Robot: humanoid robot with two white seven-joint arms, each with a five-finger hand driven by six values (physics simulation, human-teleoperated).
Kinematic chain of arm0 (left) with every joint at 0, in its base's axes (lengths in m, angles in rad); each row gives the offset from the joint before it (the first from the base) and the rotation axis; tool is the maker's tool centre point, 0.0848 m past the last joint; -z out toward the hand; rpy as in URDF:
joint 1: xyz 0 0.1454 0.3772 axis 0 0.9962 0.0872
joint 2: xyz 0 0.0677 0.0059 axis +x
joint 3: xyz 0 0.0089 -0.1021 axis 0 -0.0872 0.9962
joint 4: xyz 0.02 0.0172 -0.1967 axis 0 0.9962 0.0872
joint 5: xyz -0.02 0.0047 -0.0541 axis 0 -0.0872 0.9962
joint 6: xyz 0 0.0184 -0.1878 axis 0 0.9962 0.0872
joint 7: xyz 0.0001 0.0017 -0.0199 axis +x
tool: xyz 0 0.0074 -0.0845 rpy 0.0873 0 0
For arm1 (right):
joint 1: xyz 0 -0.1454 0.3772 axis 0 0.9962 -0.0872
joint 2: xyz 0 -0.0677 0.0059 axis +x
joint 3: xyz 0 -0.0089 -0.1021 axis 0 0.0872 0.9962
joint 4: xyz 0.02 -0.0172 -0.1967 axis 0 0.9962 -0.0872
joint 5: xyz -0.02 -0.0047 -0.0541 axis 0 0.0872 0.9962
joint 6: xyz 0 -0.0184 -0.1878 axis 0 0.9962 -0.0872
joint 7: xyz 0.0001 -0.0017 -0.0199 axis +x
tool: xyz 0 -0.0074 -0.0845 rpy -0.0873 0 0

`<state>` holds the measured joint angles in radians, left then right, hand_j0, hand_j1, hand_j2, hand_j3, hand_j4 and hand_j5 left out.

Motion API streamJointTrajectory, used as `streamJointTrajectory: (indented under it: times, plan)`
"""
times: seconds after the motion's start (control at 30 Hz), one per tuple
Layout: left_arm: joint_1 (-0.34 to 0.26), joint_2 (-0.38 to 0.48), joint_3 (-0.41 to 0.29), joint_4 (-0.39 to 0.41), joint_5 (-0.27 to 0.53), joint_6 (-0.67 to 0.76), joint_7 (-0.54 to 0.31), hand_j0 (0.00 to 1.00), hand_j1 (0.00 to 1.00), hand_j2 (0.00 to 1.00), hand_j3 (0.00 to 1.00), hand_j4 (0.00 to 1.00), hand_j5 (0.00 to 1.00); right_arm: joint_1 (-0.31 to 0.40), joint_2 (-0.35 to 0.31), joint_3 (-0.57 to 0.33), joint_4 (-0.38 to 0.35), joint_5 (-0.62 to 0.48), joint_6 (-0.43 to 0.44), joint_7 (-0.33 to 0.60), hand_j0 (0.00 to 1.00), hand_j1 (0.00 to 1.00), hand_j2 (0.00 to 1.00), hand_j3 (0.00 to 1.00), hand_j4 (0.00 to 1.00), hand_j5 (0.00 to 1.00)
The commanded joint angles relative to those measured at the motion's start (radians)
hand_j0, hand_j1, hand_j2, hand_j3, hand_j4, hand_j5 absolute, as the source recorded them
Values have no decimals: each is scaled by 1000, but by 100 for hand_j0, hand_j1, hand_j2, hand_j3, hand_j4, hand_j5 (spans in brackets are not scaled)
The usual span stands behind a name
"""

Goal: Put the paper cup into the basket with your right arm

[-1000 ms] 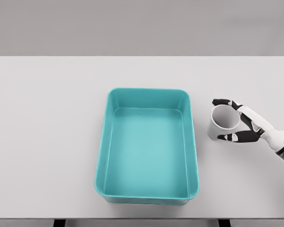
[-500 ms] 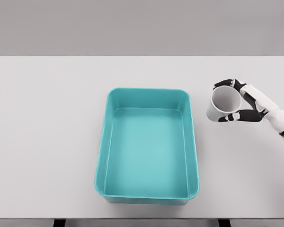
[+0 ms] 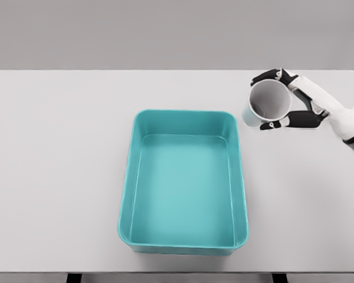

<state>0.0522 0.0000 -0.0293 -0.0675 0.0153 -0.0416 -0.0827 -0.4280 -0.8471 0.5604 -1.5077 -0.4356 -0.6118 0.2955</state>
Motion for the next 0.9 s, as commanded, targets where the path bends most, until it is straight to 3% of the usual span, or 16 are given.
streamJointTrajectory:
  times: [0.0,0.17,0.37,0.53,0.57,0.6,0.8,0.87]
  plan:
    - [0,0,0,0,0,0,0,100,100,100,100,100,100,-2,2,1,-23,6,1,-1,54,54,54,54,54,54]
    - [0,0,0,0,0,-1,0,100,100,100,100,100,100,-46,13,19,-69,172,1,-3,55,55,55,55,55,55]
    - [0,0,0,0,0,-1,0,100,100,100,100,100,100,-124,83,92,-85,267,1,-1,55,55,55,55,55,55]
    - [0,0,0,0,0,0,0,100,100,100,100,100,100,-138,83,119,-83,340,1,-1,75,75,75,75,75,75]
    - [0,0,0,0,0,0,0,100,100,100,100,100,100,-146,83,121,-83,344,1,-1,84,84,84,84,84,84]
    - [0,0,0,0,0,0,0,100,100,100,100,100,100,-153,82,122,-83,345,1,2,100,100,100,100,100,100]
    - [0,0,0,0,0,0,0,100,100,100,100,100,100,-204,77,158,-75,365,1,13,100,100,100,100,100,100]
    - [0,0,0,0,0,0,0,100,100,100,100,100,100,-244,66,158,-60,475,1,13,100,100,100,100,100,100]
